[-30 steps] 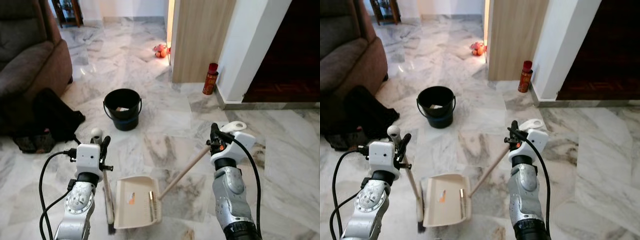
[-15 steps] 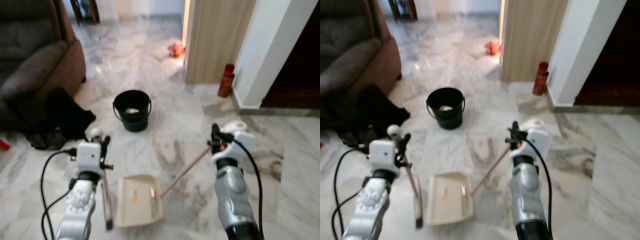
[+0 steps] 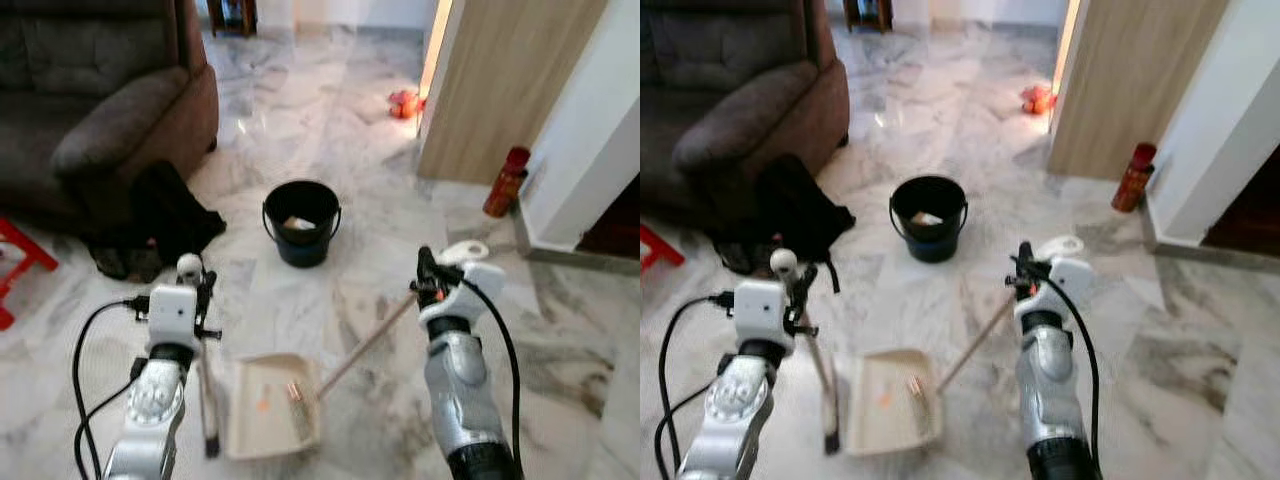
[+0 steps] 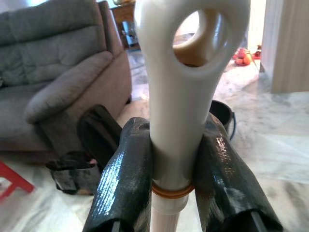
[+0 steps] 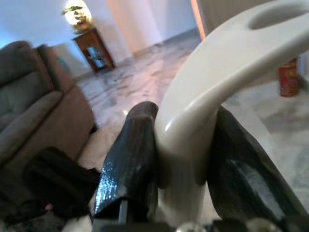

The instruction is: Sweep floor

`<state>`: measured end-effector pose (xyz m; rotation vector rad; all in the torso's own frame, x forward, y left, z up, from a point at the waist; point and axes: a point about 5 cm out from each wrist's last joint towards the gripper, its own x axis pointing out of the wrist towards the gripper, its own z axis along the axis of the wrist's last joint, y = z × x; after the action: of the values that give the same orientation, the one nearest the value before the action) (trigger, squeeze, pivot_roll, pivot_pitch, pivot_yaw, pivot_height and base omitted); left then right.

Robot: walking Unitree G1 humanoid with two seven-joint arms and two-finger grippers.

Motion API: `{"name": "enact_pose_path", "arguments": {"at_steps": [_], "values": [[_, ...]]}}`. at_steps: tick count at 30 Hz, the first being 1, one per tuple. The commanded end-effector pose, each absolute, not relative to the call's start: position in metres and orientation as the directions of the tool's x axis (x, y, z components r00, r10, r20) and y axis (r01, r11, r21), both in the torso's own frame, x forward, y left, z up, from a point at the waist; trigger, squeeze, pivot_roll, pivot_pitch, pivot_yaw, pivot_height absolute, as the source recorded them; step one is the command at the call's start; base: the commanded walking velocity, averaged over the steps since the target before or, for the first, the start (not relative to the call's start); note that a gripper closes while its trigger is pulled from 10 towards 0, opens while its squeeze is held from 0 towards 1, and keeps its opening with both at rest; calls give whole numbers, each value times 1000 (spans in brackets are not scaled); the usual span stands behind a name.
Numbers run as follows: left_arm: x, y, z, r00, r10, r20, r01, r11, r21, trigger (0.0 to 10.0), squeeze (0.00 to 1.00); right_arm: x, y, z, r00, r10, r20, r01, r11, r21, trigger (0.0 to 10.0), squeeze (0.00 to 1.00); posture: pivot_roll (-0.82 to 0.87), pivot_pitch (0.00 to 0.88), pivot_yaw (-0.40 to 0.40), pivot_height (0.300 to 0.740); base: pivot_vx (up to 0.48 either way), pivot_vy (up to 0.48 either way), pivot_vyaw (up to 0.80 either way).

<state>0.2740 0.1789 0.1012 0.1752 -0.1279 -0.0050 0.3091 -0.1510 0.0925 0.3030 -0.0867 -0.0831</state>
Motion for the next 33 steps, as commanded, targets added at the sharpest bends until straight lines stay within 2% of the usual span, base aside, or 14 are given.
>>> {"name": "enact_pose_path", "arguments": {"at_steps": [1,33], "values": [[276,179,112,984,-22,179,-8,986,168,10000,0,313,-153,106,987,-98,131,57,956,288,10000,0,152,60,0,740,285,0,0],[275,179,113,984,-21,179,-9,986,167,10000,0,314,-142,107,991,-27,131,-11,960,279,10000,0,160,67,-3,740,292,0,34]]}}
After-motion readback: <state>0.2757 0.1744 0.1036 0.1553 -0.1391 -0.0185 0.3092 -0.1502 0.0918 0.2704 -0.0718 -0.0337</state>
